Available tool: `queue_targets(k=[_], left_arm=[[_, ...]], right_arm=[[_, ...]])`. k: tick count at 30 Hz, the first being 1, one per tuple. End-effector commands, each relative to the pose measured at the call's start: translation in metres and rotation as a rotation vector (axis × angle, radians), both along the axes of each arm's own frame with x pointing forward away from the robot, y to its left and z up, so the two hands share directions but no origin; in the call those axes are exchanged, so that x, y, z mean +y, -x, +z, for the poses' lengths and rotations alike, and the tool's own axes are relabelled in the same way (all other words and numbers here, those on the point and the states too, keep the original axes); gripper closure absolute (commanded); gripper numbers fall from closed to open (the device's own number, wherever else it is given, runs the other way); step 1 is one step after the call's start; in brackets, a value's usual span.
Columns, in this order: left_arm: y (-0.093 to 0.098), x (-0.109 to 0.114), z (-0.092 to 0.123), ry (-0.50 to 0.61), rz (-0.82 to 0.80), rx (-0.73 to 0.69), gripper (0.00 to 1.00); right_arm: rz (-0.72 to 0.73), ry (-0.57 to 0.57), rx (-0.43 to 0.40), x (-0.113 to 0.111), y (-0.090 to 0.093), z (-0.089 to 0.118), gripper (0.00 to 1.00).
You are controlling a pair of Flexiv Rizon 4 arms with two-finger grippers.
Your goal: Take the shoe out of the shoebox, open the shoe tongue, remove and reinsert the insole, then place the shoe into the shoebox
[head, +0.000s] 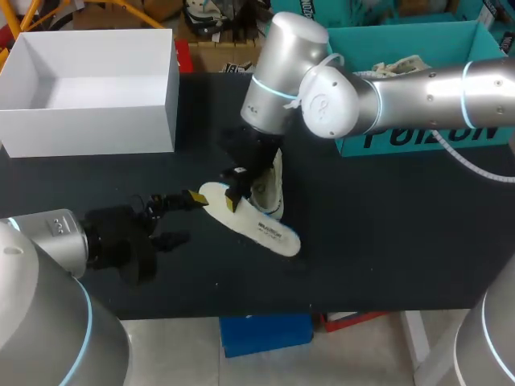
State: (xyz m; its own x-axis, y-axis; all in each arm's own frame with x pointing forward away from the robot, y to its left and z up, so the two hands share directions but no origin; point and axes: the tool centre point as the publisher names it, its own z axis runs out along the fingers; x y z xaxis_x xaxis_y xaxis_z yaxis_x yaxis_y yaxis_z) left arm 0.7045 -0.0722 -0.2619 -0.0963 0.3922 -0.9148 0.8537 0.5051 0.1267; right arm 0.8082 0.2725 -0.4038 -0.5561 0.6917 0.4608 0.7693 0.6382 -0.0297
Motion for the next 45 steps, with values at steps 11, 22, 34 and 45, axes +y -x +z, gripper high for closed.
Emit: queue_targets(k=[11,22,34,45], left_arm=[[0.002,0.000,0.000,-0.001,0.004,-0.004,0.00],[0.002,0.000,0.000,-0.001,0.004,-0.004,0.00],[0.002,0.000,0.000,-0.001,0.004,-0.004,0.00],[0.002,0.000,0.000,-0.001,0.004,-0.004,0.00]], right_arm=[[-0.014,-0.111,-0.015,-0.003,-0.010,0.044,1.00],[-0.114,-0.323,-0.038,-0.013,-0.023,0.096,1.00],[-0.167,-0.523,-0.071,-0.014,-0.026,0.127,1.00],[-0.242,-0.661,-0.062,-0.029,-0.026,0.128,1.00]])
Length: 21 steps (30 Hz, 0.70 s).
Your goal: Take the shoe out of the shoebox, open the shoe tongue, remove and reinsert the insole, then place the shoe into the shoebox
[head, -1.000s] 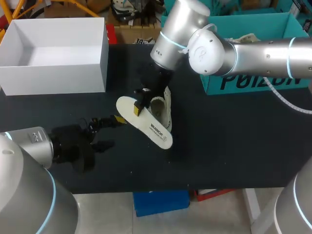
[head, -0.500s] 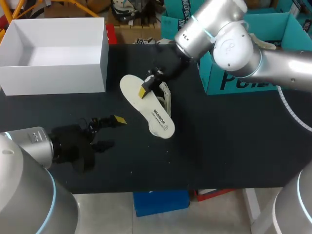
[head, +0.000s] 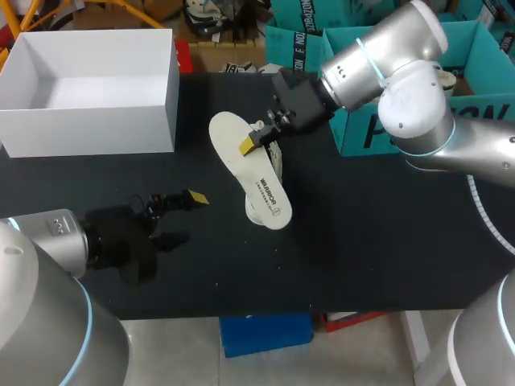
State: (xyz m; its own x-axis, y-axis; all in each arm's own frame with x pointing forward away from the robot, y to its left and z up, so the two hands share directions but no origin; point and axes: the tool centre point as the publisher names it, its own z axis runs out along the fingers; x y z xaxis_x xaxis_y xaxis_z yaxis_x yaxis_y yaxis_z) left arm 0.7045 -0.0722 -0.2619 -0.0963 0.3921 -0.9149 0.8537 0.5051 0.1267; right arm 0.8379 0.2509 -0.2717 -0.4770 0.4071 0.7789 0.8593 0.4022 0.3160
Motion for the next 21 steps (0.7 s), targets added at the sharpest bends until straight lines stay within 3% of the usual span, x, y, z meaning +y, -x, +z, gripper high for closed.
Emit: queue_targets(k=[1,12,21], left_arm=[[0.002,0.000,0.000,-0.001,0.004,-0.004,0.00],[0.002,0.000,0.000,-0.001,0.004,-0.004,0.00],[0.002,0.000,0.000,-0.001,0.004,-0.004,0.00]], right_arm=[[-0.069,-0.082,-0.008,-0.008,0.004,-0.004,1.00],[-0.168,-0.117,0.002,-0.020,0.005,0.000,1.00],[-0.192,-0.196,0.018,-0.018,0.002,0.003,1.00]])
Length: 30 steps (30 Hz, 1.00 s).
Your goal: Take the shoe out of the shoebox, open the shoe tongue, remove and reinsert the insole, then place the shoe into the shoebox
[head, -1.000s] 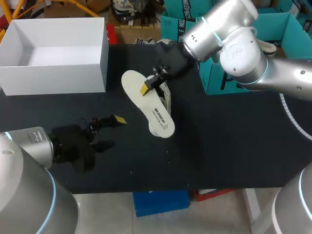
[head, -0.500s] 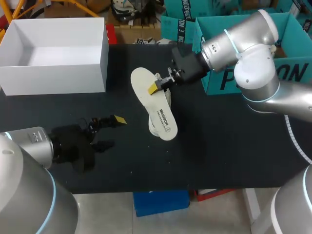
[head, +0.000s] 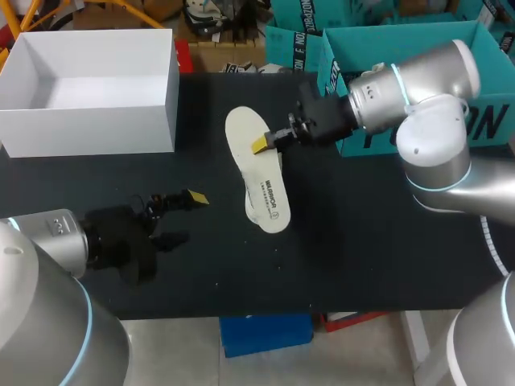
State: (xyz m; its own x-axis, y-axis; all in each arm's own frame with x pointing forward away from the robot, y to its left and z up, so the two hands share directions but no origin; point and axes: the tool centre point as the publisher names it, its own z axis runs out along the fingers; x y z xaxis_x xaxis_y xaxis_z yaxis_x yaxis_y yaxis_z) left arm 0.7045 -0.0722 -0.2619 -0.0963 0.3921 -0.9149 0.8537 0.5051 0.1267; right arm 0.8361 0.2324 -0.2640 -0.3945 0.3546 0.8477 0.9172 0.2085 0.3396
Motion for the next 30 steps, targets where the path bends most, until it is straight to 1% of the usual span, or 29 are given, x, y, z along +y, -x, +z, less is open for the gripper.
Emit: queue_targets(k=[1,13,19,27,30], left_arm=[[0.002,0.000,0.000,-0.001,0.004,-0.004,0.00],[0.002,0.000,0.000,-0.001,0.004,-0.004,0.00],[0.002,0.000,0.000,-0.001,0.004,-0.004,0.00],[0.002,0.000,0.000,-0.001,0.004,-0.004,0.00],[0.002,0.000,0.000,-0.001,0.004,-0.004,0.00]], right_arm=[[-0.033,-0.054,-0.007,0.001,-0.001,-0.005,1.00],[-0.036,-0.128,0.048,0.000,-0.016,-0.003,1.00],[-0.050,-0.164,0.054,-0.007,-0.024,0.000,1.00],[-0.055,-0.210,0.062,-0.008,-0.034,0.006,1.00],[-0.055,-0.210,0.067,-0.009,-0.038,0.009,1.00]])
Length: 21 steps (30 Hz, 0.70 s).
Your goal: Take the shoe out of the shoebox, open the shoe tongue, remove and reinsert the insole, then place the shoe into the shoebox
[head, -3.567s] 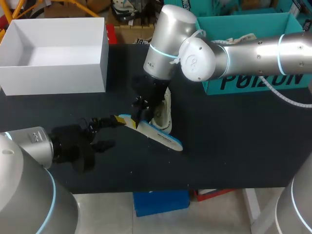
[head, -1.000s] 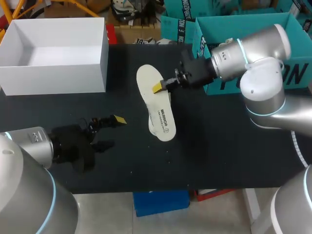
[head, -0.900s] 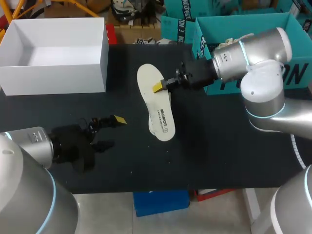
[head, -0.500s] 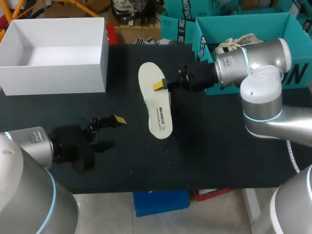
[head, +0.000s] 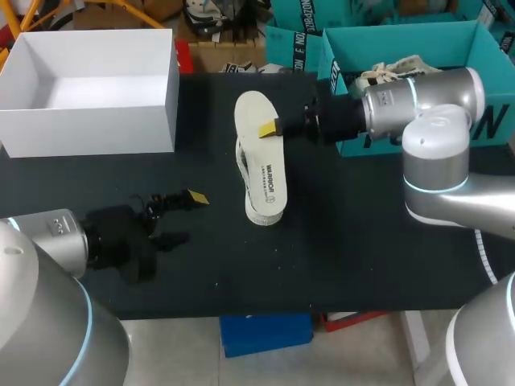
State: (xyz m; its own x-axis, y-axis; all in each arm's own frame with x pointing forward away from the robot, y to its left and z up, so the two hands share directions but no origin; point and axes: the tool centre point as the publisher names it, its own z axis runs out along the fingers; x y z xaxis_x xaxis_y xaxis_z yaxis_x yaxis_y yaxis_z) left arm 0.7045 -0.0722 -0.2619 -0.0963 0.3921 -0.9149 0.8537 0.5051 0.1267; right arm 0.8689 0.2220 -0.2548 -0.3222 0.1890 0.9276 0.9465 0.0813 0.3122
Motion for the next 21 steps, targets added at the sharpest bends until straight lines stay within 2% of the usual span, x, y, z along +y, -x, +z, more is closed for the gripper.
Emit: queue_targets(k=[1,15,17,21], left_arm=[[0.002,0.000,0.000,-0.001,0.004,-0.004,0.00],[0.000,0.001,-0.004,-0.010,0.007,-0.015,0.00],[-0.004,0.002,-0.007,-0.008,-0.005,-0.081,0.00],[-0.009,0.008,-0.003,-0.008,-0.009,-0.340,0.00]], right_arm=[[0.012,0.000,0.004,0.002,-0.006,0.001,1.00],[0.016,-0.002,0.000,0.002,-0.007,0.001,1.00],[0.016,-0.002,0.000,0.002,-0.007,0.001,1.00],[0.016,-0.002,0.000,0.002,-0.007,0.001,1.00]])
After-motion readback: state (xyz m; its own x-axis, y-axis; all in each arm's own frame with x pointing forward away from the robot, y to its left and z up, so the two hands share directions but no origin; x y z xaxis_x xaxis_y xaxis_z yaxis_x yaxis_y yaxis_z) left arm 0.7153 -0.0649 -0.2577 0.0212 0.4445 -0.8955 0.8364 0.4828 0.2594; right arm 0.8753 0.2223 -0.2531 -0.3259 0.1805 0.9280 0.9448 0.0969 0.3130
